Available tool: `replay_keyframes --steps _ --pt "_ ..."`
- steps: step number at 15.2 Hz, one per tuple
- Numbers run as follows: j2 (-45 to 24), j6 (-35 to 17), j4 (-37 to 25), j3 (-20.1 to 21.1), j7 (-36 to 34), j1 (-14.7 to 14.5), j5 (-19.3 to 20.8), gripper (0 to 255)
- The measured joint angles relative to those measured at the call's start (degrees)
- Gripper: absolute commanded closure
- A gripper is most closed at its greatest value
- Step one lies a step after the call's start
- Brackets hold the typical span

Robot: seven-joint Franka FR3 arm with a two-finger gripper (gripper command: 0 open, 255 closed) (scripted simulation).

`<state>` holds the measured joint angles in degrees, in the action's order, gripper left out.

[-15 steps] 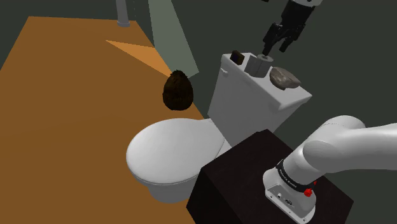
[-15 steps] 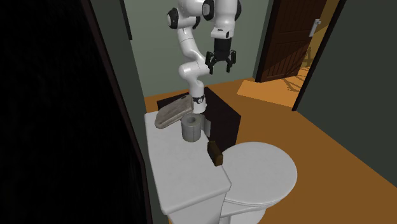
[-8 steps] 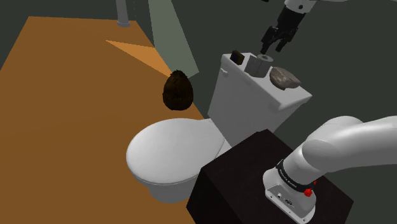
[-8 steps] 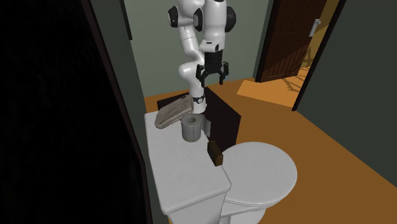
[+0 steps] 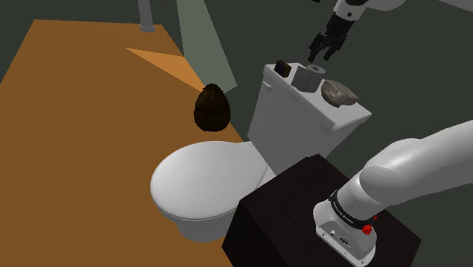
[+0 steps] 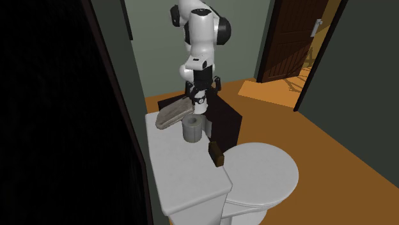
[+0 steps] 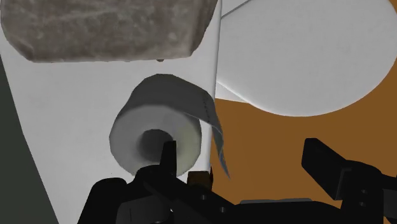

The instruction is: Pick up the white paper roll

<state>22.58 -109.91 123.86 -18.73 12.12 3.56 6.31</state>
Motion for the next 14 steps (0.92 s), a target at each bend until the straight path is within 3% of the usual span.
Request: replay_keyframes --steps 7,14 --pt "-13.83 -4.59 -8.79 -6.77 9.27 0.03 -6.37 0" --pt "-16.21 -9.71 -5.79 -7.55 10.91 0.19 -7.76 0"
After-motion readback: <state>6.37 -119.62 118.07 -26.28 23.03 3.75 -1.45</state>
